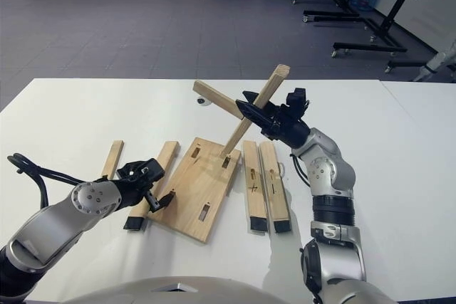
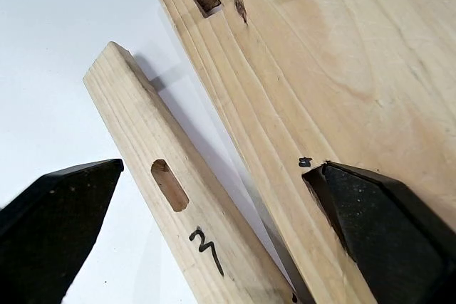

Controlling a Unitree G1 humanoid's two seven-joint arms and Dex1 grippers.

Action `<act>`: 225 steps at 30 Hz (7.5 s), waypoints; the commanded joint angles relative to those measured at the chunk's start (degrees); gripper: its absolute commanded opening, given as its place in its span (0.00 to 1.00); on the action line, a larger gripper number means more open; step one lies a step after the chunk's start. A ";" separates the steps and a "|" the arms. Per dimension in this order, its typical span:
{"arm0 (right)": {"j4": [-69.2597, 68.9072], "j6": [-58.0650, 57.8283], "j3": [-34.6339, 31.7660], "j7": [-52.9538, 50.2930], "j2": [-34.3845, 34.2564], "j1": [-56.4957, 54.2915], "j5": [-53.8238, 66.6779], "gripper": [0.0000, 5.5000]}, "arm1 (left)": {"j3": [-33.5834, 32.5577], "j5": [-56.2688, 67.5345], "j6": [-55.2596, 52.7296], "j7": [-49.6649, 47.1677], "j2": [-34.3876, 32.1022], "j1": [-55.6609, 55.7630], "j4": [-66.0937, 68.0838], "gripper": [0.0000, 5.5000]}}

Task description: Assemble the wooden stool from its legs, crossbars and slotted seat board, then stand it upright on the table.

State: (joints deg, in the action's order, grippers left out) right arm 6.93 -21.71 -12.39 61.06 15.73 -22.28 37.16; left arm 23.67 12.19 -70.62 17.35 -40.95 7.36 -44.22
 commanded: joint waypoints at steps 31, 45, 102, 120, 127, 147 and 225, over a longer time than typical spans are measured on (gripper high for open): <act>17.09 6.81 3.27 7.24 3.68 -6.20 -3.02 0.38 | -17.12 6.68 -15.91 3.17 8.71 15.30 5.42 0.94; 13.05 8.35 8.13 9.77 3.68 -2.34 -6.33 0.38 | -15.04 6.55 -14.25 1.02 9.57 13.05 4.66 0.94; 0.68 -13.04 -8.94 -13.06 11.96 -18.01 14.19 0.83 | -13.49 4.90 -11.30 -2.83 12.20 14.51 7.97 0.94; 12.22 -5.07 1.05 -5.85 11.30 -10.41 -0.40 0.83 | -12.31 4.21 -11.23 -4.10 13.97 13.56 7.35 0.94; 13.95 -6.41 -4.37 -8.34 11.81 -17.04 3.45 0.83 | -12.24 4.06 -11.04 -4.59 14.51 13.88 7.65 0.94; -31.74 -47.70 -5.86 -41.70 23.58 8.08 -0.90 0.83 | -41.06 9.91 4.41 -0.39 17.38 16.81 12.42 0.94; -36.84 -63.24 19.03 -42.35 31.07 13.73 -10.02 0.97 | -42.37 6.36 13.14 -13.56 20.32 4.95 10.21 0.94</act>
State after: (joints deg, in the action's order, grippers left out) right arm -32.02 -86.31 4.49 18.59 43.51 -10.36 29.27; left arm -19.32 19.33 -57.80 4.17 -20.56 11.78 -34.21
